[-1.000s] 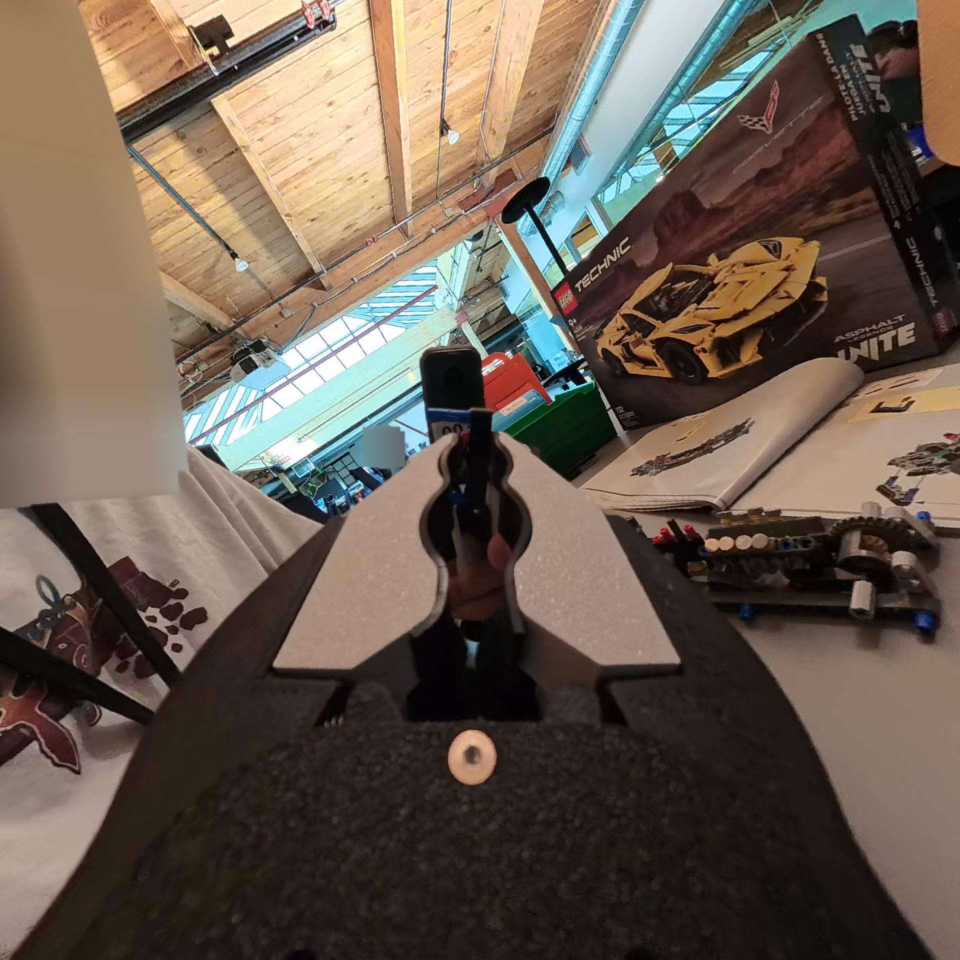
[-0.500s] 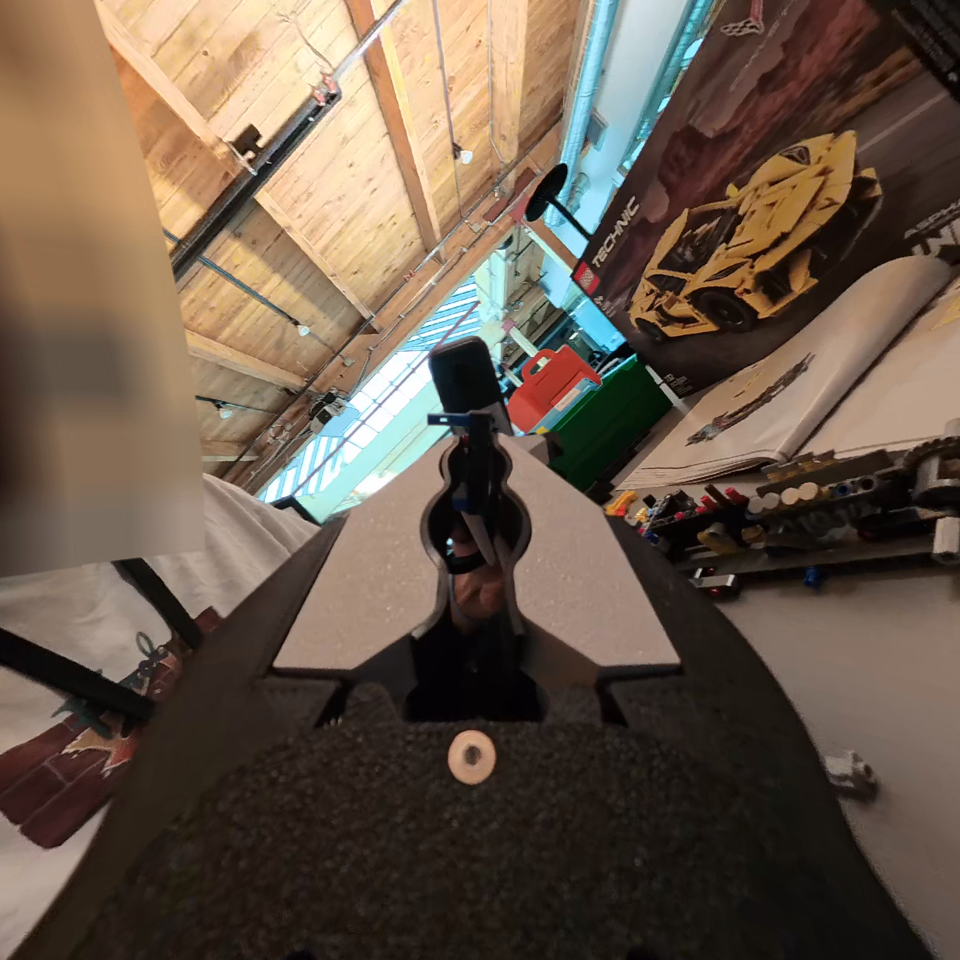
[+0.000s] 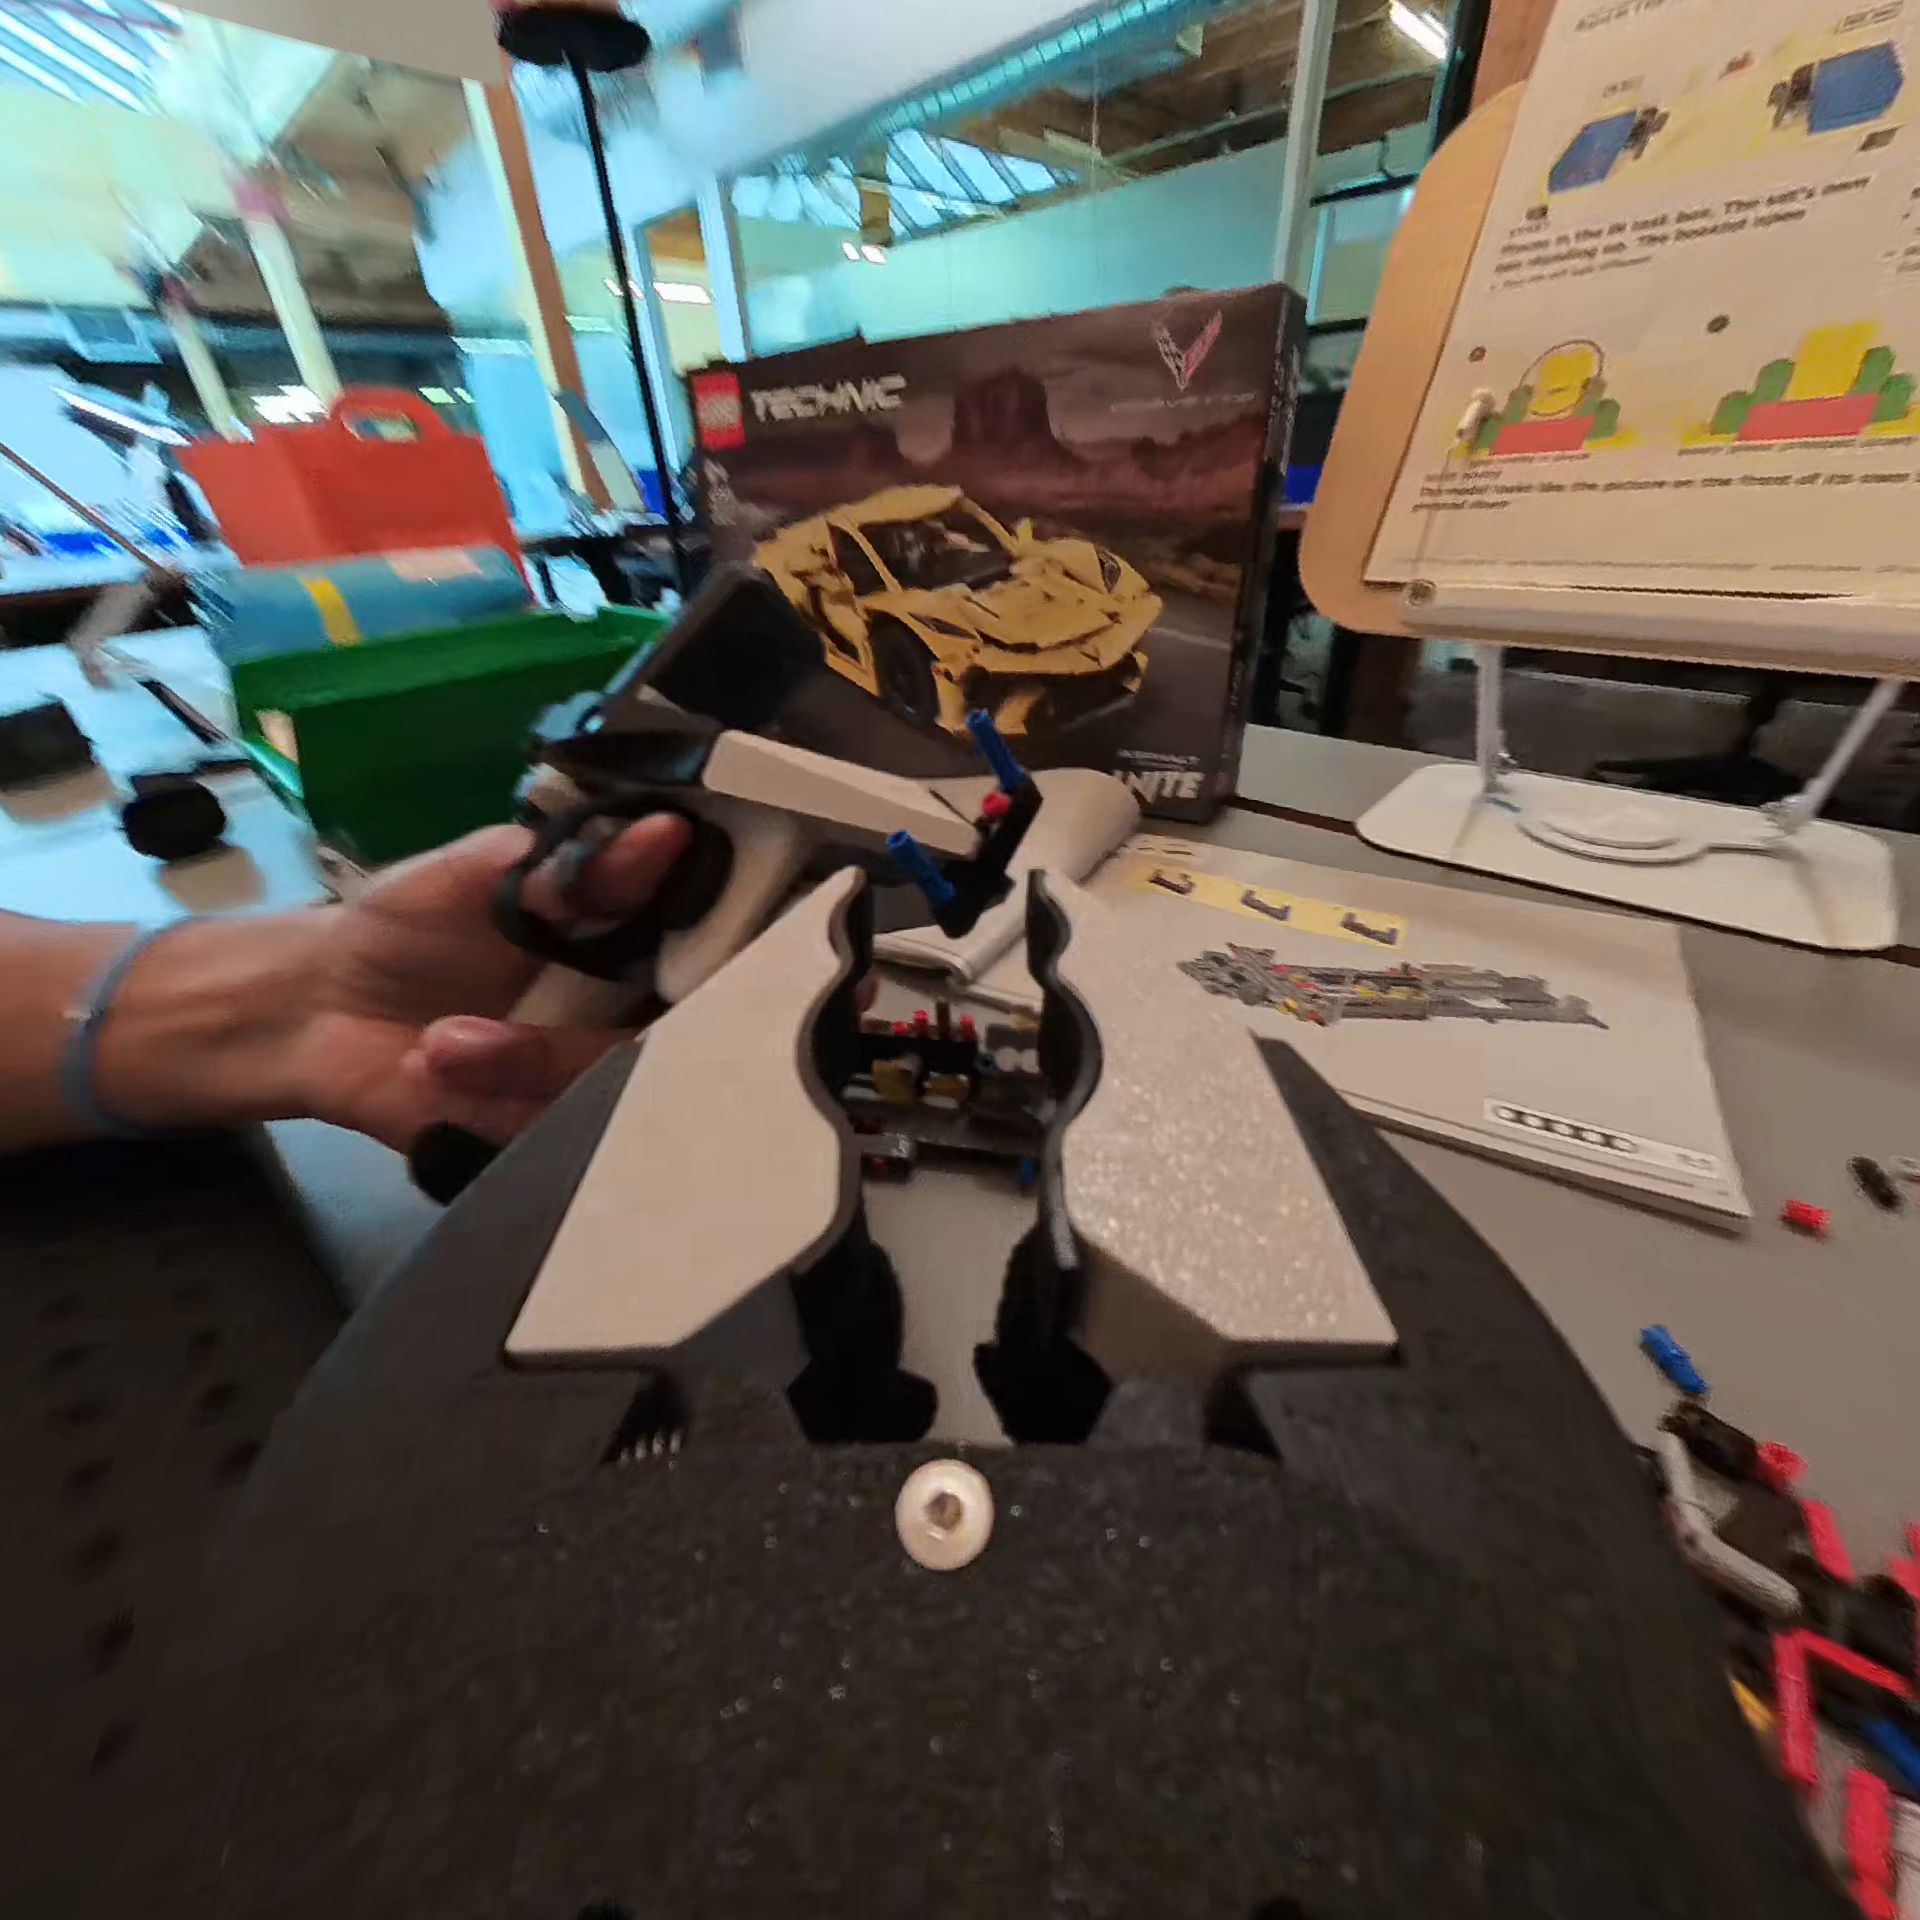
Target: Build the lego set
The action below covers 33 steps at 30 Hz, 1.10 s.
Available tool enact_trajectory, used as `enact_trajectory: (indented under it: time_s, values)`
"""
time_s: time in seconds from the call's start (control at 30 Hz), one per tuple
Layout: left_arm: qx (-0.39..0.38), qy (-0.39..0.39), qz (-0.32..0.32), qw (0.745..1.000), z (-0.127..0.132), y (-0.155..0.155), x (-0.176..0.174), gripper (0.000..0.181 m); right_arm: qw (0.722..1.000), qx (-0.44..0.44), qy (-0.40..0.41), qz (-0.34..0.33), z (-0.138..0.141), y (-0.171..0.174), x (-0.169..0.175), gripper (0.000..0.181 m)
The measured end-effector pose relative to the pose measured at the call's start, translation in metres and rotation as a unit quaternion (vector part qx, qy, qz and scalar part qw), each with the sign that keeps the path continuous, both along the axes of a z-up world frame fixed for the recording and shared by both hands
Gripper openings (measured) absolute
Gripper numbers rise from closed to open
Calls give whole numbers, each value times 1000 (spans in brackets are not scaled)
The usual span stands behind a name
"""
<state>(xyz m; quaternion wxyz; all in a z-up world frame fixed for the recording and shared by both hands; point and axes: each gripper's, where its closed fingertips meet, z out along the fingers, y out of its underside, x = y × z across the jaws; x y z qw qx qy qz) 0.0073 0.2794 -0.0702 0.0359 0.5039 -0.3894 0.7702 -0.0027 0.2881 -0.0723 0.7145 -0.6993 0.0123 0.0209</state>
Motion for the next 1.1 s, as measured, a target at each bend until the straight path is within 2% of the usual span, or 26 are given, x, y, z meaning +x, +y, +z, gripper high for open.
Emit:
enact_trajectory:
  time_s: [0.1, 0.2, 0.27, 0.37, 0.43, 0.53, 0.63, 0.73, 0.8, 1.1]
  values:
    - [-8, 12, -1, 1000, -3, -3, 0, 6, 999, -17, -23, -18, -5, 2, 2, 15]
    - [0, 14, -28, 1000, -3, -7, -3, 7, 999, -10, -42, -18, -2, -3, 2, 7]
    - [37, 12, -75, 996, -4, -9, -10, 22, 999, -24, -43, 11, -6, -6, 0, 6]
    - [71, 35, -156, 985, -10, -1, -27, 43, 992, -43, -60, 105, -9, -14, -14, 6]
    - [94, 37, -176, 979, -14, 10, -37, 44, 976, -78, -73, 189, -12, -19, -31, 6]
    - [116, 42, -211, 970, -21, 12, -49, 43, 917, -160, -84, 356, -22, -35, -69, 7]
    - [89, 39, -294, 951, -18, -8, -71, 35, 869, -231, -113, 423, -31, -38, -79, 7]
    - [113, 39, -367, 923, -27, -31, -97, 34, 843, -254, -123, 458, -31, -35, -83, 7]
    - [130, 38, -385, 913, -31, -39, -104, 27, 829, -271, -127, 472, -34, -35, -85, 7]
    - [106, 43, -392, 913, -29, -40, -105, 9, 820, -244, -170, 489, -26, -40, -88, 7]
